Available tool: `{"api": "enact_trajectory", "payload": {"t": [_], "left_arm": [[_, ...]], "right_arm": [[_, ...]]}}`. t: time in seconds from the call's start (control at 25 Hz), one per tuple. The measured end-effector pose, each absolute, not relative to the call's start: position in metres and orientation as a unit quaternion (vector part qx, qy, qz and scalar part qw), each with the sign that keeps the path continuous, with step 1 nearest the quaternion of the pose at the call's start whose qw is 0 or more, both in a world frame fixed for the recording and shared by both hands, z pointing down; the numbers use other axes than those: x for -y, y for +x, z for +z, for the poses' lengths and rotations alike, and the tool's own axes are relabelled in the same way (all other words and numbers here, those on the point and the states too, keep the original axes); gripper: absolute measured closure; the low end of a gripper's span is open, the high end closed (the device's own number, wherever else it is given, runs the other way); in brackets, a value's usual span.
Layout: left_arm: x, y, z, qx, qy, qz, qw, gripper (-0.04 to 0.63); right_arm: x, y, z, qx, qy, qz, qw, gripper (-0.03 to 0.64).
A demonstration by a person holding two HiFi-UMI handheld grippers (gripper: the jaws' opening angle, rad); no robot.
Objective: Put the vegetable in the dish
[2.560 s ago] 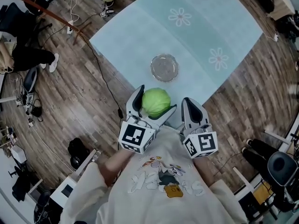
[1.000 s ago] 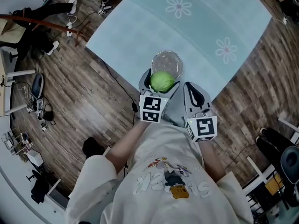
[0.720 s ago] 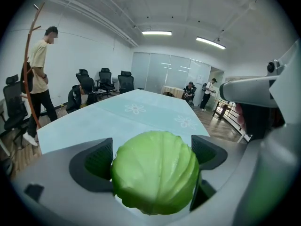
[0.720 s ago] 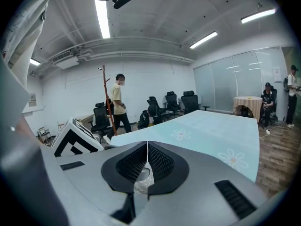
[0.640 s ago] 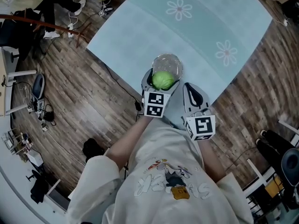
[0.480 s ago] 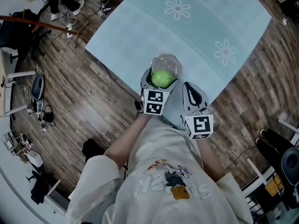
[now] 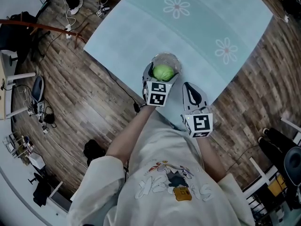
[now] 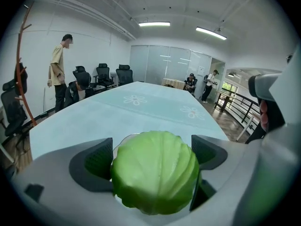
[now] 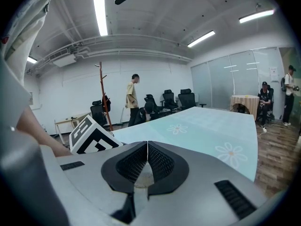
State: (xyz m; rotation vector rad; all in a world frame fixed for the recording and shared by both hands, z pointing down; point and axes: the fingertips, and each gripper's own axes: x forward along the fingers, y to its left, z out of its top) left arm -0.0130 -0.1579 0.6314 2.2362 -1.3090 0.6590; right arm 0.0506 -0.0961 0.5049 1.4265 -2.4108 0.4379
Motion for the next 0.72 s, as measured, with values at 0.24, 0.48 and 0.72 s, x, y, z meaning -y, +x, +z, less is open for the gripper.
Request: {"api": "enact_trajectory", "payload": {"t": [0.24, 0.48, 0.72], "left_arm": [[0.167, -0.013, 0.647, 0.473, 0.809, 0.253, 0.239, 0.061], [0.171, -0.001, 0.665, 0.457, 0.813, 0.265, 0.246, 0.061], [0.175, 0.005, 0.677, 0.451, 0.812, 0.28, 0.241, 0.061]], "right_arm": [[0.095, 0.051, 0.52, 0.84, 0.492, 0.169, 0.154, 0.594], [0.093, 0.055, 0.529, 0.839, 0.491, 0.178, 0.153, 0.594], [0.094, 0.061, 0.53, 0.836, 0.495, 0.178, 0.155, 0.594]]}}
